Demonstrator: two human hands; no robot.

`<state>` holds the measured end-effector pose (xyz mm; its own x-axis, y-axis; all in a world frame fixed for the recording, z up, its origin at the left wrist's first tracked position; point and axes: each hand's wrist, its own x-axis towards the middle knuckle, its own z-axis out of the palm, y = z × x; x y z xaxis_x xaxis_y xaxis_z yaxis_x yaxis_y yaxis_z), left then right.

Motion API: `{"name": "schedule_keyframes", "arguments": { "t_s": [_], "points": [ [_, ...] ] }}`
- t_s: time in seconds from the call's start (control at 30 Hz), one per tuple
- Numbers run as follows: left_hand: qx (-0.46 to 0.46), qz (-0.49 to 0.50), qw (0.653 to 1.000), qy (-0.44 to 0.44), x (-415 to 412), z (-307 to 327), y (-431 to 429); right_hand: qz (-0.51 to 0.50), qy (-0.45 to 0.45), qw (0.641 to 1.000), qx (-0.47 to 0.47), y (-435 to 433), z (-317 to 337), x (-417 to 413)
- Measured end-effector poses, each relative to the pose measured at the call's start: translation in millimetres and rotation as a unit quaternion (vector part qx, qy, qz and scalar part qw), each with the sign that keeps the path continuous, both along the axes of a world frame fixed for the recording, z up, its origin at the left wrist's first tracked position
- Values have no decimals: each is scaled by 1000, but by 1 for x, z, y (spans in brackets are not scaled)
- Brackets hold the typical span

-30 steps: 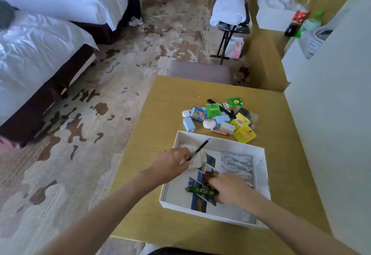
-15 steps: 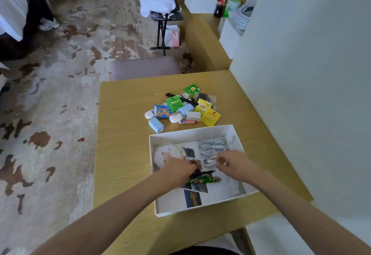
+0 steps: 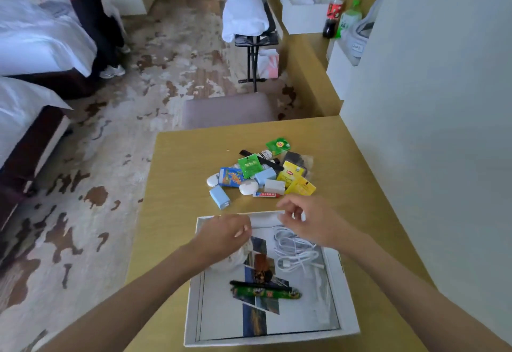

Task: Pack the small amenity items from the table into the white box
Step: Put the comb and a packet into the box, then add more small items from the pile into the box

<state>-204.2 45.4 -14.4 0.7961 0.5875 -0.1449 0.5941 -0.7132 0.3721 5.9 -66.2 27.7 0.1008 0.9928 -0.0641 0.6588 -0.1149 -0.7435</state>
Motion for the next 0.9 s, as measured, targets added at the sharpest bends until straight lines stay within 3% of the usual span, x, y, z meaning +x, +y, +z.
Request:
{"name": "schedule_keyframes", "arguments": {
  "t_s": [0.13, 0.27, 0.4, 0.5, 0.6, 0.77, 0.9],
  "points": [
    [-7, 165, 983, -79, 6, 15, 30, 23, 53, 998, 18, 40, -6, 26],
    [5, 223, 970, -100, 3, 11, 55, 51, -53, 996, -49, 90, -35, 40],
    [-12, 266, 962, -63, 2, -7, 77, 116, -150, 975, -116, 135, -75, 36],
    [-49, 223, 973, -42, 5, -24, 92, 159, -292, 932, -145, 157, -104, 27],
    [-53, 140, 987, 62, 8, -39, 105, 183, -395, 886, -160, 165, -121, 19],
    [17, 22, 982, 188, 18, -59, 130, 198, -443, 858, -170, 167, -138, 17],
    [149, -136, 945, 257, 19, -76, 145, 154, -453, 861, -172, 167, -147, 16]
  ]
}}
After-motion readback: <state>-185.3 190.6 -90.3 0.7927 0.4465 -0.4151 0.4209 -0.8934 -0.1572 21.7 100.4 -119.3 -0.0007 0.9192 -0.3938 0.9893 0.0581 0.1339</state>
